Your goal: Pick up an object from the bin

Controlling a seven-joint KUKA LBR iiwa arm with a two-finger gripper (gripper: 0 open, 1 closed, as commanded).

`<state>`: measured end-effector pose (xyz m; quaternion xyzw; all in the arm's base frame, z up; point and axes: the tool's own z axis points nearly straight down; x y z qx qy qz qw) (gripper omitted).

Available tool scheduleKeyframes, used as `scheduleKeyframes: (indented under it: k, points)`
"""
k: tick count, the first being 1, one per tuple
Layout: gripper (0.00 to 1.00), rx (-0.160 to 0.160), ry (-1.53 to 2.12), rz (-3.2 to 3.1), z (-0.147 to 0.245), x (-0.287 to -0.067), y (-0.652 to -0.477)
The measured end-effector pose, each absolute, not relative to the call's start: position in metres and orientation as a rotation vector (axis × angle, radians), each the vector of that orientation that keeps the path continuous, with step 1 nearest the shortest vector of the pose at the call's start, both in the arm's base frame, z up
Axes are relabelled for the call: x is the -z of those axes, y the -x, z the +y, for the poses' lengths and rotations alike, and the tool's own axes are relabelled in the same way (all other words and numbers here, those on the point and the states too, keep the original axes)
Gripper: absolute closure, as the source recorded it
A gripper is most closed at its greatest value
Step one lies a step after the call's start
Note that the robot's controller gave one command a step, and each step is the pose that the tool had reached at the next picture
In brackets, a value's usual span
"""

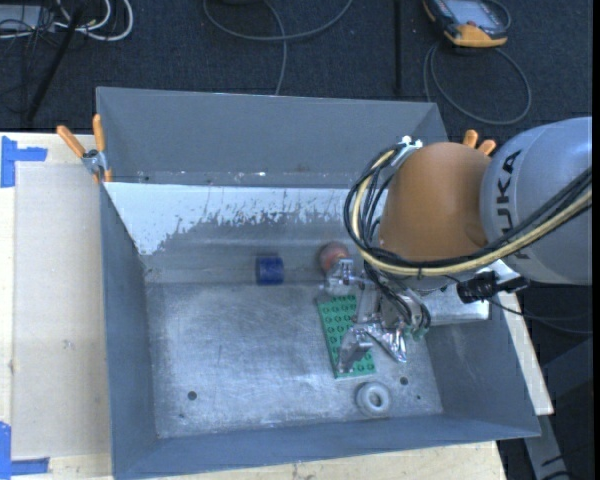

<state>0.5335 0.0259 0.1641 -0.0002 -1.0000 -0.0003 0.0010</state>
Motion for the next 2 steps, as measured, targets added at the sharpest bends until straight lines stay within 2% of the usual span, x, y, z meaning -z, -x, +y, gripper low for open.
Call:
scheduleKeyframes:
  k: [1,2]
  points:
    - [0.00,0.016,-0.160,-3.143,-0.0302,-0.0751,-0.5362]
    - [1.00,0.009,-0.168,-3.152,-0.0300,-0.0767,-0.5374]
